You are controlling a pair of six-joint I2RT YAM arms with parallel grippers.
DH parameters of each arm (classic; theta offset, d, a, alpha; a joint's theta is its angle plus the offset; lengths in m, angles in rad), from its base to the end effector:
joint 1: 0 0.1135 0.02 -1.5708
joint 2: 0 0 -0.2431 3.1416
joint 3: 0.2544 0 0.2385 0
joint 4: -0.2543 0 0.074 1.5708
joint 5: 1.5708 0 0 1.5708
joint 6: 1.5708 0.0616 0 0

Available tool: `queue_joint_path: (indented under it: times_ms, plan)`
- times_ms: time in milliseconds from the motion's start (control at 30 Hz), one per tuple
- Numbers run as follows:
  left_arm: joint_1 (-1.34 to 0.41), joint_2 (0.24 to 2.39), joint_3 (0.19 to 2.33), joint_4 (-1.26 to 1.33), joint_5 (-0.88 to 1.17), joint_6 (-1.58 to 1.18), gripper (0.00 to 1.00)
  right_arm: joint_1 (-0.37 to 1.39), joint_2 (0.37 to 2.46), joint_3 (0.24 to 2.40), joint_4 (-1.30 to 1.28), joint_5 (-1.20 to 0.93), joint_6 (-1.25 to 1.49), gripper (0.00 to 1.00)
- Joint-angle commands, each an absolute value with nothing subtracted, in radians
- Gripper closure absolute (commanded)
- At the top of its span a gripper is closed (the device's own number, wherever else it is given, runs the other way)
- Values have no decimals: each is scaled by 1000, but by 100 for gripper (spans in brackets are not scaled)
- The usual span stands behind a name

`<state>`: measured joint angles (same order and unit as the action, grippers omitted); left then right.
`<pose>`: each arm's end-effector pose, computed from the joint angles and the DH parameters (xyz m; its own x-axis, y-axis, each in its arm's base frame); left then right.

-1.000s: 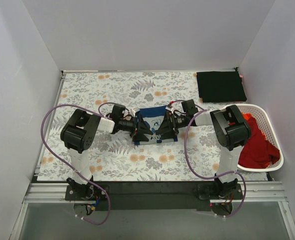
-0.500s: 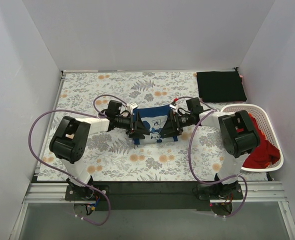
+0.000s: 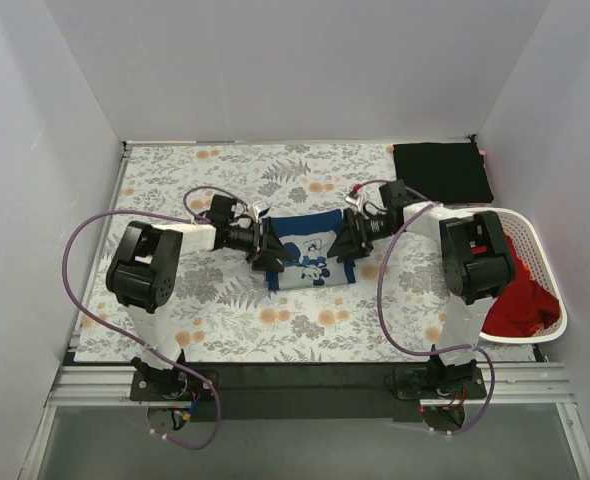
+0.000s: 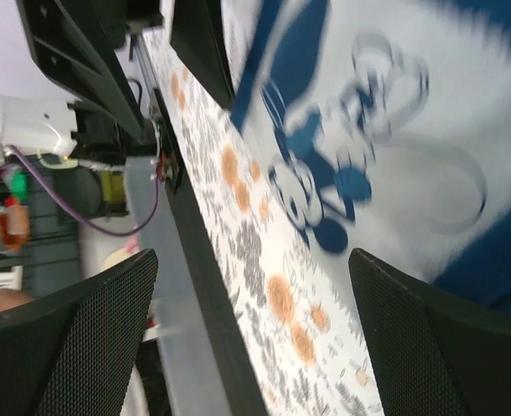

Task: Fold and stack the t-shirts
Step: Fold the tshirt

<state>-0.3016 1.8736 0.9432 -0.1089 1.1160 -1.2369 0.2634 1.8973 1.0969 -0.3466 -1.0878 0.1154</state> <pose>0.2984 -0.1508 0.1092 -0.8038 -0.1846 0.5655 -0.5924 0.3350 -0.7327 0.3179 0.1422 0.1264 -0.9286 -0.1950 -0.3156 -0.3681 0.3786 0.8492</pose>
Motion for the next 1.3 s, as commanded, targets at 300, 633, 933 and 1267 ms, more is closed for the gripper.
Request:
queue_joint_path:
  times_ms: [300, 633, 933, 1267]
  plan:
    - [-259, 2112, 1353, -6, 988, -1252, 38, 255, 2199, 1600, -296, -1072, 141, 5]
    - [-203, 2384, 1516, 52, 946, -1348, 40, 195, 2388, 1704, -258, -1032, 127, 7]
    - [-193, 2139, 1482, -72, 933, -1122, 38, 146, 2172, 1649, -253, -1036, 176, 5]
    - [-470, 1806, 1306, -233, 642, -487, 42, 89, 1769, 1244, -256, -842, 173, 4]
